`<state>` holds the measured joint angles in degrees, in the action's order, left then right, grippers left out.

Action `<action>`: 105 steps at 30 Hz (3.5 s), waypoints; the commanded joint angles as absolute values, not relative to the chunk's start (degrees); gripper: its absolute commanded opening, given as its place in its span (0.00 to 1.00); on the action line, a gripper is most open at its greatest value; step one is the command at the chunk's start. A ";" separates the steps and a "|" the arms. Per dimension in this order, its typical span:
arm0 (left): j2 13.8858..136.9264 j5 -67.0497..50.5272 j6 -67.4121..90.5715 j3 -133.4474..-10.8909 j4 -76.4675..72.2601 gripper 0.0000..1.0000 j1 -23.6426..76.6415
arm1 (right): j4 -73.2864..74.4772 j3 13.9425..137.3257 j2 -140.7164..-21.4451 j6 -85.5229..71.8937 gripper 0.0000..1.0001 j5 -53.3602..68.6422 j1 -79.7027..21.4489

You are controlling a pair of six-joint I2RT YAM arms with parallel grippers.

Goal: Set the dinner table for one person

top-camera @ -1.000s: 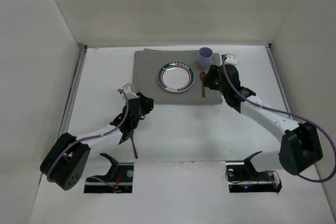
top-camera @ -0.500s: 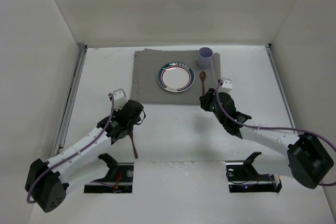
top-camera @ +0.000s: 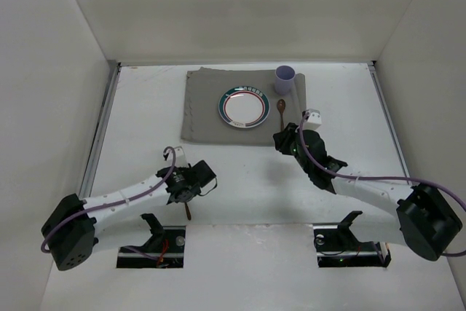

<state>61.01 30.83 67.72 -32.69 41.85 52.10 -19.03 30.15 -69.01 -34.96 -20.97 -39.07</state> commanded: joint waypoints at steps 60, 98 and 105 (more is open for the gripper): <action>65.47 35.60 81.83 -30.41 45.09 0.21 58.66 | -22.15 26.28 -58.97 -37.53 0.39 -19.34 -33.71; 113.64 20.83 5.02 -87.44 22.24 0.04 29.05 | -24.88 24.87 -58.89 -39.90 0.39 -19.25 -33.97; 115.14 18.63 2.64 -88.86 23.03 0.05 26.67 | -24.79 24.87 -58.71 -39.64 0.39 -19.69 -33.97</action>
